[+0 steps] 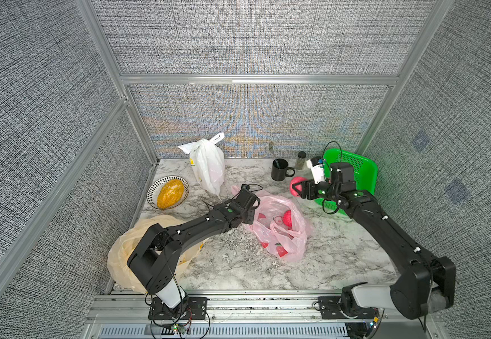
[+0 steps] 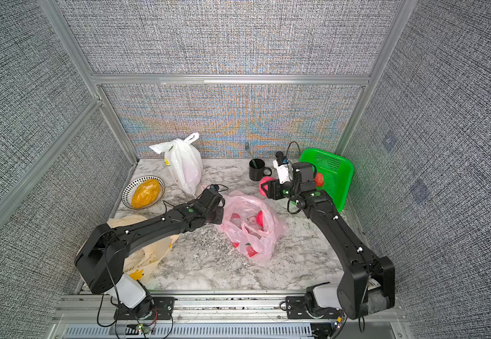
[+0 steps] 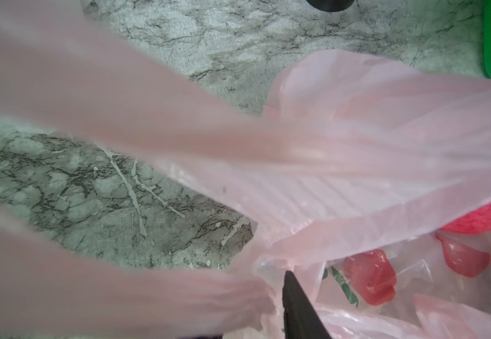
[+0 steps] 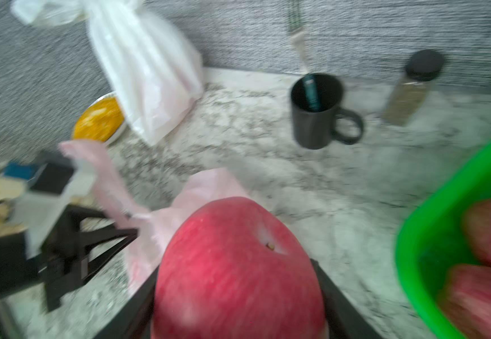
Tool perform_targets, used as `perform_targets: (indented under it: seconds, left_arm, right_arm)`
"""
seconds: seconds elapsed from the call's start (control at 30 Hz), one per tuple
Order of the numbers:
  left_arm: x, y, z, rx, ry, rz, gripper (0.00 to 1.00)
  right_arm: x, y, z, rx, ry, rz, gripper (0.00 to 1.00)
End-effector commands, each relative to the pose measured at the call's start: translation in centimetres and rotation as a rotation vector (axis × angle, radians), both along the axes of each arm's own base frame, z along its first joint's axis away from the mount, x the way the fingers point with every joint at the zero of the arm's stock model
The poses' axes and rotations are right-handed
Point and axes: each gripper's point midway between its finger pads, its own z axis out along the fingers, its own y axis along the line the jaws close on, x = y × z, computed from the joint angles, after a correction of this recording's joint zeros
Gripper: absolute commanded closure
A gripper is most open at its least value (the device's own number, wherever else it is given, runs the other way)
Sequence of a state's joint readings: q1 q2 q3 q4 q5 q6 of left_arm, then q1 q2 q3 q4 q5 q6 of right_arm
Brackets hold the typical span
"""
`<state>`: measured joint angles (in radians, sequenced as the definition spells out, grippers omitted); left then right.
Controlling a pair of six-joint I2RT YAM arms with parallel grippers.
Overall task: Untie the knot of a plastic bag & take out the apple
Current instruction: Pick up the apple from the plastic bag, then place the apple in the basket.
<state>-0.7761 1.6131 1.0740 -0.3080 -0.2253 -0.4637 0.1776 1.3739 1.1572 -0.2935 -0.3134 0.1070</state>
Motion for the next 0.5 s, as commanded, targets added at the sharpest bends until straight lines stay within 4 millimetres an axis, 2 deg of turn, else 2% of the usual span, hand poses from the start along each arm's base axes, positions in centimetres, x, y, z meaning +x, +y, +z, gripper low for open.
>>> perform_targets:
  seconds: [0.0, 0.1, 0.23, 0.47]
  left_arm:
    - [0.0, -0.3, 0.7, -0.023, -0.014, -0.012, 0.65]
    - [-0.1, -0.3, 0.8, -0.027, -0.015, -0.016, 0.64]
    - [-0.2, -0.3, 0.9, -0.033, -0.017, -0.020, 0.64]
    - [0.0, -0.8, 0.8, -0.044, -0.012, -0.031, 0.64]
  right_arm:
    - [3.3, -5.5, 0.7, -0.013, -0.057, -0.216, 0.38]
    - [5.0, -9.8, 0.1, -0.039, -0.060, -0.352, 0.38]
    - [6.1, -14.6, -2.4, -0.088, -0.006, -0.486, 0.36]
    - [6.5, -18.9, -8.0, -0.095, 0.114, -0.584, 0.33]
